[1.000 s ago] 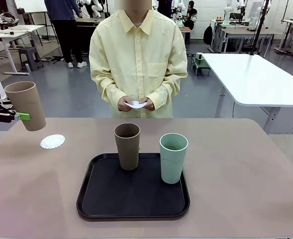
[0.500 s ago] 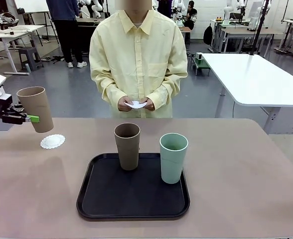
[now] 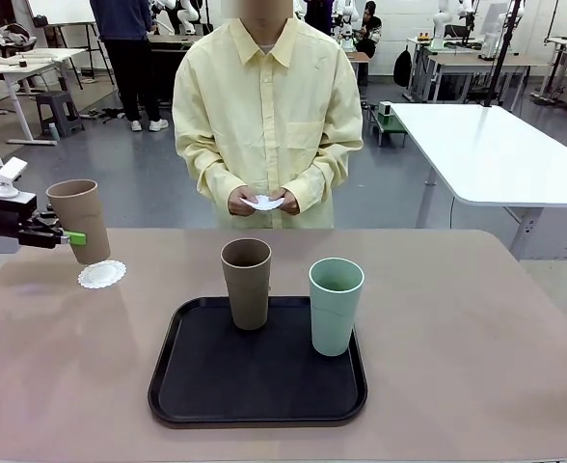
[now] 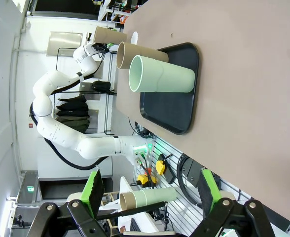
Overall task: Place coasters on the table and set cups on them.
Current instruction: Pick up one Reusable plastic cup and place it on a coaster set by the human.
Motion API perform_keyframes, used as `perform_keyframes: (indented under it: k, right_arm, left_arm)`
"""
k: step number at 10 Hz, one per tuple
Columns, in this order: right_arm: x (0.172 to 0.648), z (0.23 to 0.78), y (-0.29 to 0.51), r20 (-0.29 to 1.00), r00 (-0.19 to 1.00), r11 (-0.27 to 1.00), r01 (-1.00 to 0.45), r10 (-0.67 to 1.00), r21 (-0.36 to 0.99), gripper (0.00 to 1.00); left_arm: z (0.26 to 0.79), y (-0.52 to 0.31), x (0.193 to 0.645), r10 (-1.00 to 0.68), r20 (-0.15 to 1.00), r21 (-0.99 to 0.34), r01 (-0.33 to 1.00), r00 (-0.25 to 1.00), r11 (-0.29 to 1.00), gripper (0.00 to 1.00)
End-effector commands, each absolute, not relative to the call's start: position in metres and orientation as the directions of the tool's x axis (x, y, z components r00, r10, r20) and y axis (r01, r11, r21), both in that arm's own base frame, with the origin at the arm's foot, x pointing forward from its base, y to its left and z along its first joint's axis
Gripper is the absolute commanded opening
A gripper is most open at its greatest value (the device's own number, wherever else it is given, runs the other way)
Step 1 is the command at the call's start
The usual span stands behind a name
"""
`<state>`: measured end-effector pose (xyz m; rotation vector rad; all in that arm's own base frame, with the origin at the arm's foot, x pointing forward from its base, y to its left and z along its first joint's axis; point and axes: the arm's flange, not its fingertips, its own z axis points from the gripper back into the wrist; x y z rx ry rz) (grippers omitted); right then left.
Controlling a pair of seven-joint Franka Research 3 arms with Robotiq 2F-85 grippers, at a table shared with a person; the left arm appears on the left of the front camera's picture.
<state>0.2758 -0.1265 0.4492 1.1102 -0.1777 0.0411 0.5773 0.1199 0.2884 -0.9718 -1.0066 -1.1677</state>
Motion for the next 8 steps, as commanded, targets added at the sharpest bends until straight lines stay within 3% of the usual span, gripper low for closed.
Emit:
perform_keyframes:
  k: [1, 8]
  right_arm:
    - [0.278, 0.449, -0.127, 0.175, 0.983, 0.428, -0.135, -0.055, 0.894, 1.00]
    - [0.278, 0.449, -0.127, 0.175, 0.983, 0.428, -0.135, -0.055, 0.894, 1.00]
  left_arm:
    - [0.284, 0.120, 0.590, -0.249, 0.959, -0.106, 0.986, 0.136, 0.132, 0.84]
    - [0.264, 0.119, 0.585, -0.263, 0.955, -0.111, 0.988, 0.135, 0.103, 0.84]
